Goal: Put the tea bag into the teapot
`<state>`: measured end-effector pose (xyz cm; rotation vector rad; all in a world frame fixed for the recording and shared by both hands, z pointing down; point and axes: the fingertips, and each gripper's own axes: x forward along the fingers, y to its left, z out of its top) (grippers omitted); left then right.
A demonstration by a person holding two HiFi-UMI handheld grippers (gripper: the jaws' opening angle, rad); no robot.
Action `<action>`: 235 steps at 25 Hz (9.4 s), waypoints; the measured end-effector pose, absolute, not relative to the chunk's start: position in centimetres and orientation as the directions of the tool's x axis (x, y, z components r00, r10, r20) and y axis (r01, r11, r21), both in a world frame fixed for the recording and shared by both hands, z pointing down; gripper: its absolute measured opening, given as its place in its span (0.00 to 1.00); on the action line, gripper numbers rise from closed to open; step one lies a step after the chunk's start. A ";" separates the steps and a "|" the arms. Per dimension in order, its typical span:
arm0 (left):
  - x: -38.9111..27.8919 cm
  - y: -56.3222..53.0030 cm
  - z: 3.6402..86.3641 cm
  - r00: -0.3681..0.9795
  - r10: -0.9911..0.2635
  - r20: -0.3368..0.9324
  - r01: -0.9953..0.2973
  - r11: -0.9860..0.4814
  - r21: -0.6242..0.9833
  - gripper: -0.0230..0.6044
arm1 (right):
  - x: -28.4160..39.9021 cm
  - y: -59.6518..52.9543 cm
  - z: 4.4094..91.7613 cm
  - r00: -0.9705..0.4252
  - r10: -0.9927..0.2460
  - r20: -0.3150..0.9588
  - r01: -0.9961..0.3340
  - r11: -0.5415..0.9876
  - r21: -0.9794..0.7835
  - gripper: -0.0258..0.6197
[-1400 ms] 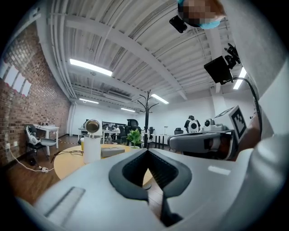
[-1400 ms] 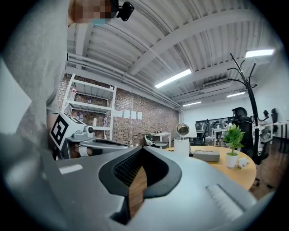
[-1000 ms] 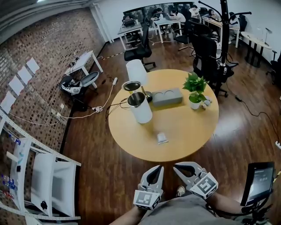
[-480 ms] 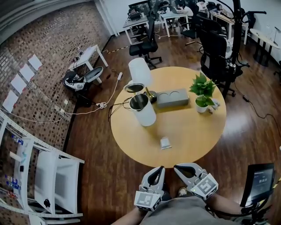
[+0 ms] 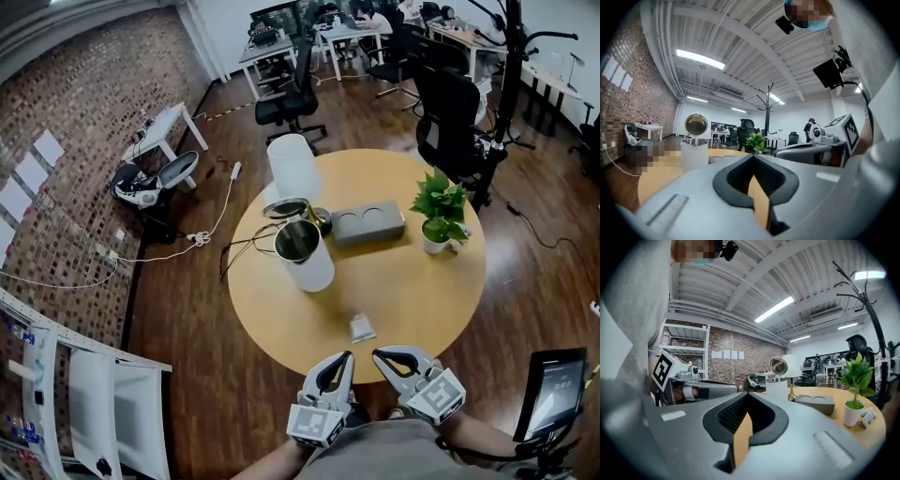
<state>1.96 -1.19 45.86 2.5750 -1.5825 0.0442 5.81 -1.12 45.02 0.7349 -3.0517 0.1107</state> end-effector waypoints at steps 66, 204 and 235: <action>-2.0 -12.4 72.2 0.500 -0.668 0.552 -0.861 -0.453 0.232 0.10 | 2.9 -12.8 73.7 -0.692 -0.288 0.662 -0.571 0.779 -0.258 0.23; -25.2 -25.9 49.6 0.424 -0.906 0.006 -0.871 -0.405 0.279 0.04 | -17.7 -31.1 57.3 -0.242 -0.299 0.923 0.099 0.939 0.330 0.15; -23.1 -23.6 45.9 0.509 -0.861 0.016 -0.847 -0.497 0.189 0.04 | -16.0 -29.2 49.6 -0.561 -0.550 0.618 -0.457 0.829 0.322 0.05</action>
